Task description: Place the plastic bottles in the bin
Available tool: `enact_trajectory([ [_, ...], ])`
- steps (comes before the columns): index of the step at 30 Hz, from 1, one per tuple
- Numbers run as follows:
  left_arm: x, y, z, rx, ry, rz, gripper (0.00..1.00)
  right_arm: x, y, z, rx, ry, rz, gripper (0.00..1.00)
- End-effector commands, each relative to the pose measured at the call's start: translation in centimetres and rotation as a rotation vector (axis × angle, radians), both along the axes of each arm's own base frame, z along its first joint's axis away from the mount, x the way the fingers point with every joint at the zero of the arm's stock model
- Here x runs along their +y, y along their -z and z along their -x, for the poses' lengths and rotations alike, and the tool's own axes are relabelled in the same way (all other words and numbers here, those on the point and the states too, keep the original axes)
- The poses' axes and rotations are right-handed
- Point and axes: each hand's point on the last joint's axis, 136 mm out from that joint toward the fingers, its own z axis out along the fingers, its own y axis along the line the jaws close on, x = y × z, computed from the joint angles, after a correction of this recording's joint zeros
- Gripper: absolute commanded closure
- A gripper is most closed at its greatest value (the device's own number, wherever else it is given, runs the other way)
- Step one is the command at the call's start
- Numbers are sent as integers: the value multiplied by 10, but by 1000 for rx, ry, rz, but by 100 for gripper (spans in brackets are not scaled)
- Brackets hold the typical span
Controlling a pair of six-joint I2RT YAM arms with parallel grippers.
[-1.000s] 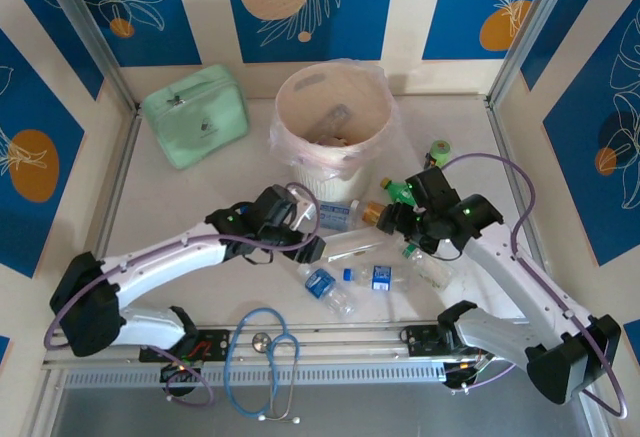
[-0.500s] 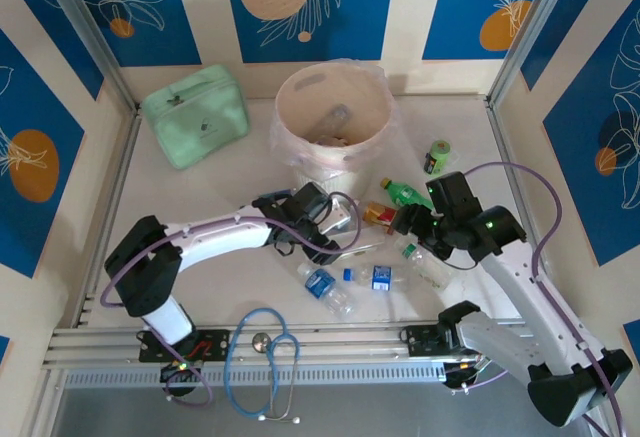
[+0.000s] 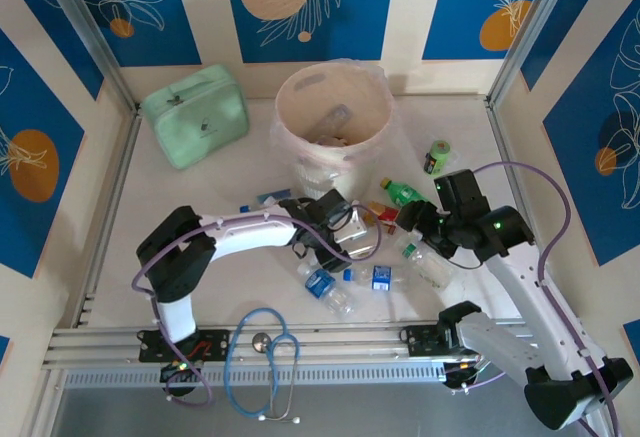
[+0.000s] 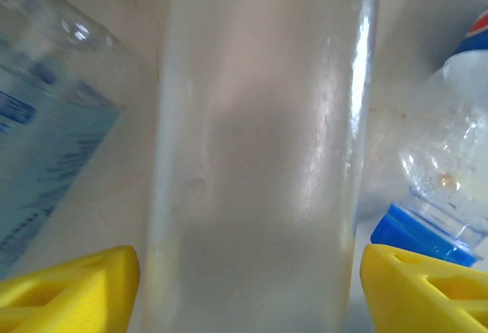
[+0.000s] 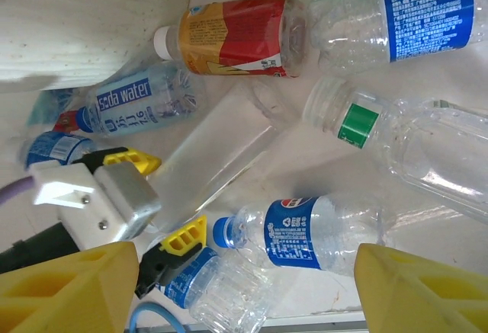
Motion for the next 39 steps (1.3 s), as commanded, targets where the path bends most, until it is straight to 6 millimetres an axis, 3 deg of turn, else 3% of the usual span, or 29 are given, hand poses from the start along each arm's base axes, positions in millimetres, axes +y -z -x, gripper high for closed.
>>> enact_trajectory([
  [1, 5, 9, 8, 2, 43, -64, 23, 0, -10, 4, -6, -1, -27, 25],
  [8, 2, 18, -1, -28, 20, -77, 26, -2, -13, 2, -15, 3, -38, 25],
  [12, 0, 18, -6, -55, 11, -79, 35, -4, -14, 3, -15, 9, -38, 25],
  [21, -1, -8, 0, -74, 9, -11, 47, -4, -16, 2, -27, 15, -53, 25],
  [26, -3, -35, 15, -109, 40, 18, 51, -6, -23, 1, -54, 18, -57, 25],
  [32, 1, -91, 27, -160, 3, 127, 51, -4, -43, 0, -133, 2, -80, 25],
  [37, 8, -136, 31, -181, -42, 230, 51, -6, -77, 1, -263, -20, -104, 21],
  [39, 13, -146, 34, -177, -47, 241, 51, 9, -100, 0, -335, -92, -178, 16],
])
